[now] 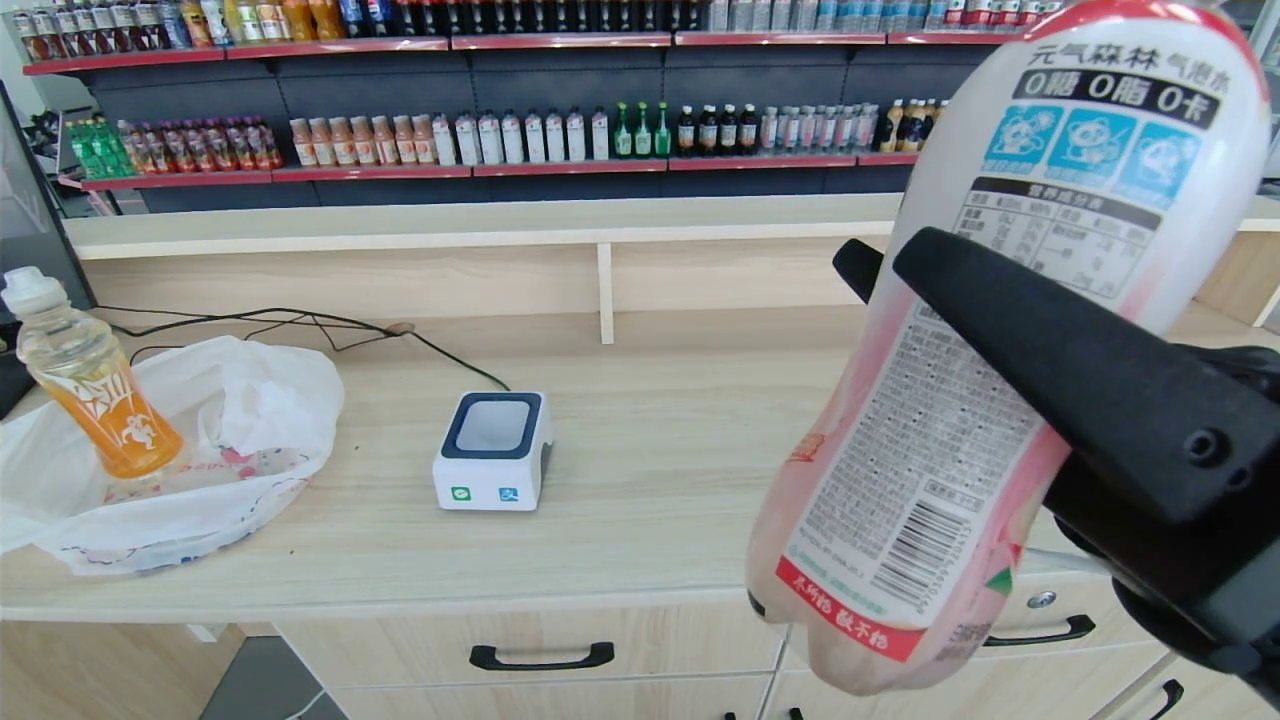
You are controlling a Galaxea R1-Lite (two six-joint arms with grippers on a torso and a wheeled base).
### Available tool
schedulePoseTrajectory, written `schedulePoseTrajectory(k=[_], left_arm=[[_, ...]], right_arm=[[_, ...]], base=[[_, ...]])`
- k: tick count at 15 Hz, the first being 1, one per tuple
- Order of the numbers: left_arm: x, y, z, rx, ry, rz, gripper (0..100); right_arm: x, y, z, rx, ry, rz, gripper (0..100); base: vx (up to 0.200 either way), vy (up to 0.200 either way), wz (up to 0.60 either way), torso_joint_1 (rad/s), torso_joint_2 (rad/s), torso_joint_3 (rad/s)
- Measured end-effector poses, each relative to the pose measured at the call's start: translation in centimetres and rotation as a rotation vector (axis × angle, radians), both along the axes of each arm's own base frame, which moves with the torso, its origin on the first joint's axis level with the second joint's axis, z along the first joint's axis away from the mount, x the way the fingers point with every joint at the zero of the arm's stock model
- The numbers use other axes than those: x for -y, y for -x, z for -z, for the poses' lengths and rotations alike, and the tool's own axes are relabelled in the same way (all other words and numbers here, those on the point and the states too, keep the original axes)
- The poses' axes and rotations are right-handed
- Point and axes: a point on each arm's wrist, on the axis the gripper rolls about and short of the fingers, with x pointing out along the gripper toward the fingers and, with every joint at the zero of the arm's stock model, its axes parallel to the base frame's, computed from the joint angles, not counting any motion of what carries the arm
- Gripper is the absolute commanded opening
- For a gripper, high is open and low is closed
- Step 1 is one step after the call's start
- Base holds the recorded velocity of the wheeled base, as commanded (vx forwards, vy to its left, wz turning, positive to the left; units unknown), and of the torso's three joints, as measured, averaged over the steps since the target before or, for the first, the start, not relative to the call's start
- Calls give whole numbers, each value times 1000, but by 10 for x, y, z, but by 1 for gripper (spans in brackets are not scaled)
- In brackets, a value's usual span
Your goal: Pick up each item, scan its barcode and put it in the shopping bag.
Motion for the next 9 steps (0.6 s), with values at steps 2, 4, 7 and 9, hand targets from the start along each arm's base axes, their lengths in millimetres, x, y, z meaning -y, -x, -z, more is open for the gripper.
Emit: schedulePoseTrajectory(k=[2,4,7,9], left_arm=[[0,0,0,0,0,0,100],[0,0,0,0,0,0,100],[0,0,0,0,0,0,100],[0,0,0,0,0,0,100]], right_arm=[[0,0,0,0,3,-3,0],[-1,0,1,-2,5,-5,0],[-2,-1,2,1,11,0,0],[-3,-2,3,3,14,3,0]], base=[[0,0,0,0,0,0],[0,0,0,0,0,0],[0,0,0,0,0,0],[0,0,0,0,0,0]])
